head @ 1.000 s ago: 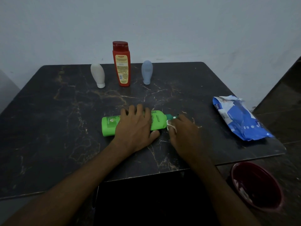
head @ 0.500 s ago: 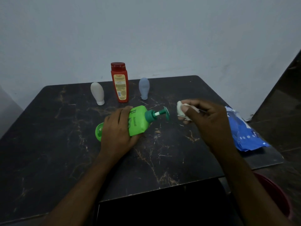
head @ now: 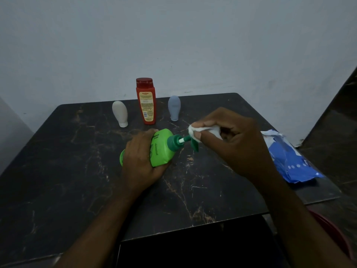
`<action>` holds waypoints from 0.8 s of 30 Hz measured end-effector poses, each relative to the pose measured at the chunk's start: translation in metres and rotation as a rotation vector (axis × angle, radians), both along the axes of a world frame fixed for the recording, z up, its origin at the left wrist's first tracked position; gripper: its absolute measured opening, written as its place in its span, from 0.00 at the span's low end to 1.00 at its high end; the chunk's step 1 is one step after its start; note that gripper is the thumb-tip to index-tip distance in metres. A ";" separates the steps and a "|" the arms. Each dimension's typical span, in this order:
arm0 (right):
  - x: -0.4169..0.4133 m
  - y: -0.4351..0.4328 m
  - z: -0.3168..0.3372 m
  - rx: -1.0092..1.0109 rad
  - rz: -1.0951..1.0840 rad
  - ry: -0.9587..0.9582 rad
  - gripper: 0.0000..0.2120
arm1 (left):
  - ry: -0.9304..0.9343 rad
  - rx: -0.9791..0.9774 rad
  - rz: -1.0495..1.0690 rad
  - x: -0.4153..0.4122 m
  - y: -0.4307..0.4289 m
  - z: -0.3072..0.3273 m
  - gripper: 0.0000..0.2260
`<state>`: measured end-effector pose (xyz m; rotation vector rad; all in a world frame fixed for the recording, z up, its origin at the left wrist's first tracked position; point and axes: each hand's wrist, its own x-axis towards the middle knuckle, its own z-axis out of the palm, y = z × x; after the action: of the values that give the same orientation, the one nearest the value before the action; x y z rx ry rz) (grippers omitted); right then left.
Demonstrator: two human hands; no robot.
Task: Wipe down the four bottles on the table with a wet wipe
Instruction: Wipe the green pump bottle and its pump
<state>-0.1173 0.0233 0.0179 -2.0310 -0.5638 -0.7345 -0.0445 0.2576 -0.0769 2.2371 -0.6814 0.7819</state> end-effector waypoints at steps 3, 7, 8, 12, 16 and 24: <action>0.003 -0.001 0.004 -0.066 0.004 -0.003 0.06 | 0.014 -0.019 -0.013 0.000 0.001 -0.001 0.30; -0.002 -0.009 0.005 -0.129 0.040 0.061 0.06 | 0.011 -0.007 -0.023 -0.001 0.000 0.000 0.30; -0.002 -0.010 0.006 -0.128 0.044 0.069 0.06 | 0.010 0.005 -0.025 0.000 0.000 0.000 0.30; 0.003 -0.008 0.008 -0.118 0.028 0.039 0.06 | 0.004 0.017 -0.025 0.000 -0.001 0.000 0.31; -0.005 -0.008 0.007 -0.152 0.071 0.057 0.06 | 0.015 0.002 -0.021 0.000 0.000 -0.001 0.31; -0.003 -0.009 0.006 -0.133 0.063 0.070 0.05 | 0.006 0.004 -0.030 0.000 -0.001 0.000 0.30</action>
<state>-0.1200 0.0143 0.0243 -2.1421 -0.6474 -0.5999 -0.0446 0.2565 -0.0769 2.2271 -0.7124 0.7598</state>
